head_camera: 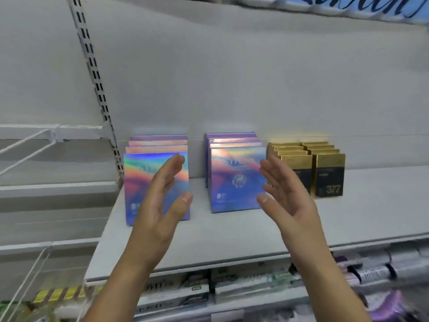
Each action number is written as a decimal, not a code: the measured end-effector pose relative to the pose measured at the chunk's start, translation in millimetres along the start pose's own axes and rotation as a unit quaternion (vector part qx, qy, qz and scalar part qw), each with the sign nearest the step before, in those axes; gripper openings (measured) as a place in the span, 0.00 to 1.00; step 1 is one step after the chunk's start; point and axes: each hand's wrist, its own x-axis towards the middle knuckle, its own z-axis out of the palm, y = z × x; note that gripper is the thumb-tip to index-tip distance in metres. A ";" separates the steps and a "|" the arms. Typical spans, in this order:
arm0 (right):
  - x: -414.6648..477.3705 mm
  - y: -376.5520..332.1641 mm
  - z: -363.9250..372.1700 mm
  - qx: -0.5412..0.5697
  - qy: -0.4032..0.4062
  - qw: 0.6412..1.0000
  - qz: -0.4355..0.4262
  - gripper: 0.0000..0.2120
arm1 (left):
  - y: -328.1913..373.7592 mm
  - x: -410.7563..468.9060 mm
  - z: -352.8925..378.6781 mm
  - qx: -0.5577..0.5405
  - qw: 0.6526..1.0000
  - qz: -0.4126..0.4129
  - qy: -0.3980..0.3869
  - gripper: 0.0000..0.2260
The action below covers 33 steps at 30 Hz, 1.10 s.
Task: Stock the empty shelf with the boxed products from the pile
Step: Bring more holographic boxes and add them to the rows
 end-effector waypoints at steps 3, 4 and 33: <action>-20.4 -1.5 -19.1 -0.016 0.014 1.000 0.021 0.28 | -1.6 -5.6 32.4 -0.033 0.998 -0.007 -0.048 0.29; -26.7 -2.7 -28.5 -0.026 0.024 0.999 0.021 0.28 | -1.7 -7.7 45.3 -0.044 0.997 -0.009 -0.061 0.29; -202.9 -22.8 -563.2 -0.085 0.279 0.950 0.110 0.27 | 94.4 -105.7 648.2 -0.183 0.934 -0.040 -0.305 0.28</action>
